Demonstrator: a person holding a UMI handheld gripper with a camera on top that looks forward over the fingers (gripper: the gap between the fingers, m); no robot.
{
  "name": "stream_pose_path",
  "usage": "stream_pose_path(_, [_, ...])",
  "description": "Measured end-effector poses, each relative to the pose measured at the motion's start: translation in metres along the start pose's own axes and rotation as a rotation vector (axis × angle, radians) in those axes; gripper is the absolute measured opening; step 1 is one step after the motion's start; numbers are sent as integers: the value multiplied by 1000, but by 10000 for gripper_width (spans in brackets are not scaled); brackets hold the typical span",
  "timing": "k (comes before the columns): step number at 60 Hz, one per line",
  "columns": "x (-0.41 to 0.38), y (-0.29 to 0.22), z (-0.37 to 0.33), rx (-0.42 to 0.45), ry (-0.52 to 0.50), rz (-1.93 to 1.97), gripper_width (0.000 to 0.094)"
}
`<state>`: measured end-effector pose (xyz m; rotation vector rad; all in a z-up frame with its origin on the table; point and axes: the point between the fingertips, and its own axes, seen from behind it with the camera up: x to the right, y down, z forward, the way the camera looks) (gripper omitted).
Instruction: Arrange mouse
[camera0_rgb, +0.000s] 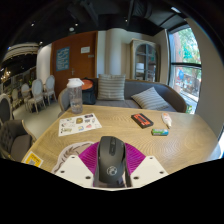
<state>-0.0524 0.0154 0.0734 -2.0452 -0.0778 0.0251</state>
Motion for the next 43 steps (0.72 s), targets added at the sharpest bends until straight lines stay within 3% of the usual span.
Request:
stream_pose_path(5, [-35,25,27,-55,29,-79,369])
stream_pose_path(13, [-74,67,51,-168,-18,-92,409])
stream_pose_path(19, [-68,67,51,-153,2,-169,511])
stream_pose_path(20, [-69,66,50,-149,-4,-167,540])
stream_pose_path(24, [-72,67,41,-141,-52,-137,842])
stream_pose_path(25, [-74,66,37,-136,-69,-124,876])
stream_pose_path(27, [-78,65,29,-127,-94,-96,835])
stream_pose_path(43, [-56,83,-95,-47,-190,-51,852])
